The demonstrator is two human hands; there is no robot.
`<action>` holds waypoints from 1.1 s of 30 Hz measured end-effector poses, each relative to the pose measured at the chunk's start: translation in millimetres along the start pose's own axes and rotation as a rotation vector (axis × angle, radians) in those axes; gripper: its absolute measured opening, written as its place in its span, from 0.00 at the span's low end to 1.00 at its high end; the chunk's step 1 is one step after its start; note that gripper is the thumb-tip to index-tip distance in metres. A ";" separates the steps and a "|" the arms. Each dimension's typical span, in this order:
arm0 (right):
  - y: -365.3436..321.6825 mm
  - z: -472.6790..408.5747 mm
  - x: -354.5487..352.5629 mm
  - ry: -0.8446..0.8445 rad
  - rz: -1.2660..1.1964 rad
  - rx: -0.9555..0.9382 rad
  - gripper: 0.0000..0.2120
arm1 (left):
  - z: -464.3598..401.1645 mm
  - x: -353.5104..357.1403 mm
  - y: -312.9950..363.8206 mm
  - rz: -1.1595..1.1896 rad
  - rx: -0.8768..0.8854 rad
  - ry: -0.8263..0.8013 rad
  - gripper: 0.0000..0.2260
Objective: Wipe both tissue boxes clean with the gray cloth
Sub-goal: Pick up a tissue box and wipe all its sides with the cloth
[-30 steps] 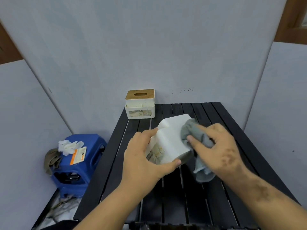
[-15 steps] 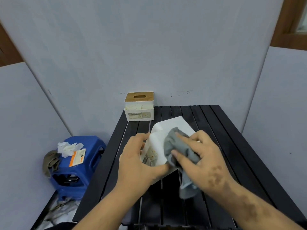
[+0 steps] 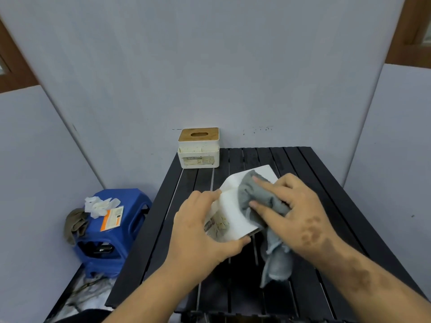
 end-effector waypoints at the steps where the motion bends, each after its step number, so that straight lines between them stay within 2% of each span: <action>1: 8.2 -1.9 -7.3 0.039 -0.034 0.059 0.15 | 0.4 0.7 -0.2 -0.007 -0.002 -0.002 0.32; 4: 28.8 -6.0 -21.7 0.140 -0.047 0.224 0.06 | 1.8 4.0 1.8 -0.042 0.020 -0.004 0.33; 6: 28.2 -5.3 -15.6 0.100 0.079 0.258 0.10 | 2.5 5.4 3.1 -0.058 0.040 0.003 0.33; 11: -18.8 -8.4 2.8 -0.020 0.069 -0.027 0.21 | 1.5 8.2 5.0 -0.117 0.101 0.007 0.35; 13: 0.7 -10.5 -9.8 0.024 0.033 0.054 0.15 | 2.0 8.2 7.5 -0.151 0.134 0.018 0.35; 15: 29.3 -14.2 -26.8 0.083 -0.036 0.207 0.02 | 3.5 8.2 9.4 -0.169 0.148 0.029 0.36; 18: 40.5 -12.5 -32.2 0.089 0.067 0.248 0.07 | 6.7 10.1 11.7 -0.184 0.165 0.038 0.37; 19: 31.5 -9.9 -26.6 0.084 0.119 0.208 0.06 | 6.5 10.5 11.8 -0.186 0.171 0.044 0.37; 20: 14.6 -7.4 -18.8 0.072 0.142 0.145 0.09 | 5.9 10.5 11.4 -0.185 0.171 0.045 0.36; 22: -15.1 -1.4 0.4 0.032 0.085 -0.008 0.21 | 3.7 11.0 8.5 -0.177 0.154 0.027 0.34; 23: -18.9 0.1 5.6 0.011 0.073 -0.048 0.23 | 2.7 11.1 7.1 -0.177 0.145 0.016 0.33; 25: -5.9 -2.6 -1.4 0.020 0.024 0.019 0.20 | 1.3 9.5 5.0 -0.158 0.123 0.011 0.35; 27: 23.7 -8.4 -19.3 0.070 -0.028 0.177 0.06 | 1.2 6.6 3.3 -0.122 0.080 0.006 0.35; 28: 34.1 -10.4 -29.5 0.092 -0.026 0.214 0.04 | 1.4 5.7 2.5 -0.112 0.062 -0.001 0.35; 29: 43.1 -11.4 -33.1 0.097 0.011 0.221 0.10 | 1.6 5.5 1.5 -0.108 0.047 -0.009 0.35; 30: 47.5 -9.7 -33.2 0.096 0.049 0.238 0.11 | 1.9 5.3 0.7 -0.103 0.039 -0.015 0.35; 32: 33.2 -4.1 -22.5 0.074 0.125 0.224 0.07 | 1.3 5.0 -0.8 -0.084 0.023 -0.018 0.34; 33: 19.2 -1.1 -10.8 0.036 0.132 0.155 0.12 | 0.5 4.3 -1.9 -0.061 0.012 -0.016 0.34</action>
Point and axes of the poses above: each hand's wrist, its own z-axis away from the middle knuckle, its own x-axis out of the palm, y = z × x, the point moved 6 cm from there along -z, towards the middle knuckle, and after that the axes turned 13 degrees about -x, right-handed, at the moved point
